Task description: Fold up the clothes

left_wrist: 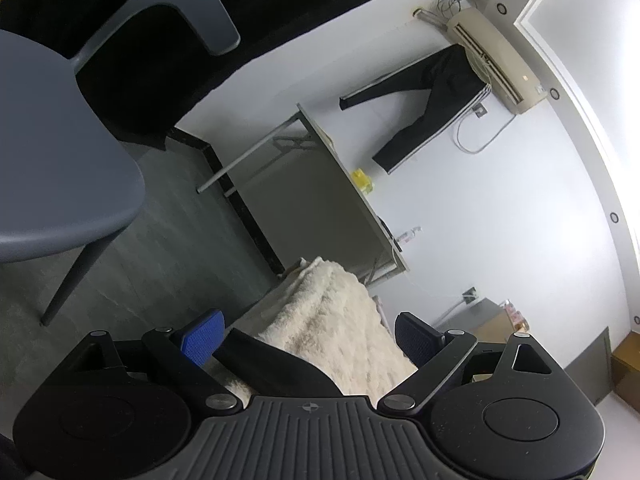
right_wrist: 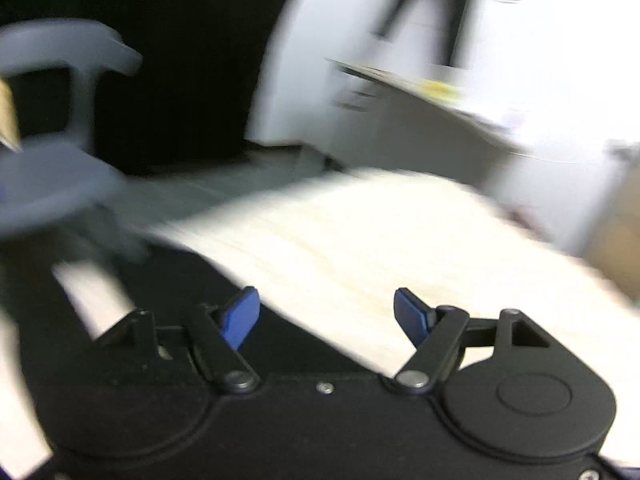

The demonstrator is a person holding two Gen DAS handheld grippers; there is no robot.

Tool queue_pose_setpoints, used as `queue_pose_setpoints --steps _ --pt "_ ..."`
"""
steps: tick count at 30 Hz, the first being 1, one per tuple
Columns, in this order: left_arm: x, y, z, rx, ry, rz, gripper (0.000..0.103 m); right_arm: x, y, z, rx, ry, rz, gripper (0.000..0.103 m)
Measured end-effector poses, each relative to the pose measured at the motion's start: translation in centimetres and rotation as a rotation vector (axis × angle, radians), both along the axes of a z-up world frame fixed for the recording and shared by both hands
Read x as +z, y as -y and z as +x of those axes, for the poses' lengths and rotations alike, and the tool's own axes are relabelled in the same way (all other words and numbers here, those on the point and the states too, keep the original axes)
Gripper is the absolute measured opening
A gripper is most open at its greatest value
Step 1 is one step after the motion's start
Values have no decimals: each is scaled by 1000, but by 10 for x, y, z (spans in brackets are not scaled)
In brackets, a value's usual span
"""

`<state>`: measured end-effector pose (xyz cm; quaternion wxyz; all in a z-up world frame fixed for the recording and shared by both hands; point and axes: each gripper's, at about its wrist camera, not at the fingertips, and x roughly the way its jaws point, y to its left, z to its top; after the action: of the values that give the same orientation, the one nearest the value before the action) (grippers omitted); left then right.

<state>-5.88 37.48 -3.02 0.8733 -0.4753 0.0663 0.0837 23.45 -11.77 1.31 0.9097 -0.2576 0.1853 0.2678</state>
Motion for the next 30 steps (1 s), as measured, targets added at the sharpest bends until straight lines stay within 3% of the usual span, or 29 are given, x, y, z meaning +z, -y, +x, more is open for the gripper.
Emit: queue_pose_setpoints --steps 3,7,10,15,18,20,24,25,27,30 --pt "1 5 3 -13 -20 22 90 20 107 46 -212 4 -50 73" --pt "3 17 15 -47 -75 90 90 57 264 93 -473 -33 -30 74" --pt "6 32 26 -76 -123 164 90 57 325 120 -538 -56 17 75" --pt "7 56 40 -117 -200 289 90 15 324 151 -529 -186 28 74" --pt "4 60 43 -120 -233 307 90 -8 308 163 -419 -320 19 13" --pt "3 61 44 -116 -247 306 90 -5 302 155 -368 -289 74 12" --pt "0 62 48 -123 -263 305 90 15 308 158 -382 -178 121 12" --pt "0 63 49 -127 -269 310 90 24 315 164 -451 -133 115 6" --pt "0 65 53 -142 -280 325 90 26 319 175 -564 -130 69 8" --pt "0 69 56 -157 -290 348 90 11 314 191 -690 -157 -90 44"
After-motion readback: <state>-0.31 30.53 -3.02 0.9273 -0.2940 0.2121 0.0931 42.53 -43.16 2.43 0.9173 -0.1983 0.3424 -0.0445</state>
